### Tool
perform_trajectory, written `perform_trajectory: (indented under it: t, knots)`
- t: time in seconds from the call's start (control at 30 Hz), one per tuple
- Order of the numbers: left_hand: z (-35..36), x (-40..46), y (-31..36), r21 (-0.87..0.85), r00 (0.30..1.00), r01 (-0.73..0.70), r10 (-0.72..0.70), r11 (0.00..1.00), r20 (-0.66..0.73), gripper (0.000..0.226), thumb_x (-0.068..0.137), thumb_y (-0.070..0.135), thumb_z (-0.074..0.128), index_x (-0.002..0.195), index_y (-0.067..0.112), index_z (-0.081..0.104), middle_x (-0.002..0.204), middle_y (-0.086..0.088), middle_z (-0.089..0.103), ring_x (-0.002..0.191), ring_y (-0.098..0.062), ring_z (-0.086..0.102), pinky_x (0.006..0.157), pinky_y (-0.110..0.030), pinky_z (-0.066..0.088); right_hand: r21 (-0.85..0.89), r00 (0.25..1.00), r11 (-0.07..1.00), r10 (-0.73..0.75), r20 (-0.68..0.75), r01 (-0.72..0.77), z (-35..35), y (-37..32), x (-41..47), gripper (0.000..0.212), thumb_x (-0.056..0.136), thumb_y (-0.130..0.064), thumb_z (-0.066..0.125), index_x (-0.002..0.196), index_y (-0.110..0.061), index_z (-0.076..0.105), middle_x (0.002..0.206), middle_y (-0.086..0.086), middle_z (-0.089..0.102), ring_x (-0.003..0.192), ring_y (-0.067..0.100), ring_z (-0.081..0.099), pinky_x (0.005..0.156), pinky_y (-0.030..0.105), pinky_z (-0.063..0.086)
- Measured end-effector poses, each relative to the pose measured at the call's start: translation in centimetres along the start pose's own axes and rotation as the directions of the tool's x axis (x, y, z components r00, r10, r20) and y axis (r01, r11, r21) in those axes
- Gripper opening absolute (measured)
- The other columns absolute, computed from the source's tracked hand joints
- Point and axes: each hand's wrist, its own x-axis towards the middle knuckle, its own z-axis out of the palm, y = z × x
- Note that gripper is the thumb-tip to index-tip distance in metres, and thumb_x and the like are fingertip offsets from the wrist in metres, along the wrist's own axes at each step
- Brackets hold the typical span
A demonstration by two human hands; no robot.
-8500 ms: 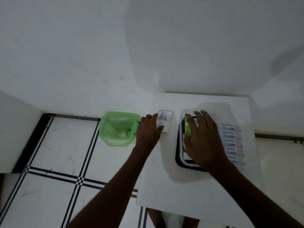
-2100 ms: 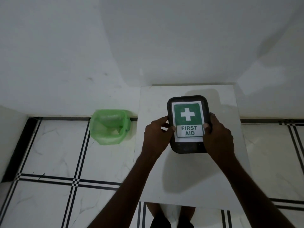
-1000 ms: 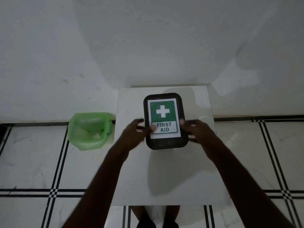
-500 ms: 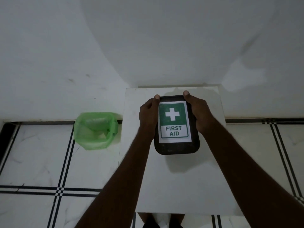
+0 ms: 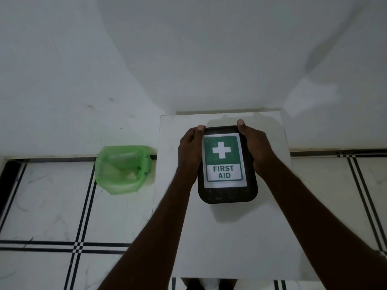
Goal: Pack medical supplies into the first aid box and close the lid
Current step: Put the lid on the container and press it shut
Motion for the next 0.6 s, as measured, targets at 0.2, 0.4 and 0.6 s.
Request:
perform_trajectory:
  t: [0.2,0.4,0.6]
  knots:
    - [-1.1,-4.6,-2.1,0.004,0.995,-0.041,0.040,0.999,0.088,0.039,0.102,0.038,0.050,0.140,0.029,0.048,0.115,0.016,0.067,0.091,0.006,0.069,0.068,-0.010,0.055,-0.164,0.982,0.969,-0.182,0.048,0.187,-1.8,5.0,-4.4,0.036,0.099,-0.043,0.046,0.126,-0.020,0.056,0.105,-0.002,0.071,0.090,0.014,0.072,0.065,0.020,0.053]
    - [-0.4,-6.2,-4.0,0.082,0.987,-0.161,0.159,0.984,0.031,0.036,0.105,0.029,0.044,0.140,0.021,0.049,0.112,0.016,0.069,0.092,0.010,0.068,0.072,-0.008,0.053,-0.161,0.966,0.957,-0.253,-0.056,0.242,-0.2,7.4,-5.8,0.029,0.096,-0.042,0.052,0.118,-0.024,0.057,0.094,-0.004,0.072,0.078,0.009,0.072,0.059,0.016,0.057]
    - [-0.3,-6.1,-3.5,0.112,0.982,-0.188,0.190,0.976,-0.008,0.034,0.103,0.028,0.050,0.136,0.019,0.054,0.102,0.023,0.066,0.085,0.015,0.066,0.067,-0.005,0.051,-0.249,0.919,0.915,-0.362,-0.157,0.318,0.0,7.9,-5.8,0.031,0.094,-0.042,0.055,0.109,-0.016,0.063,0.087,-0.002,0.072,0.072,0.008,0.072,0.056,0.014,0.057]
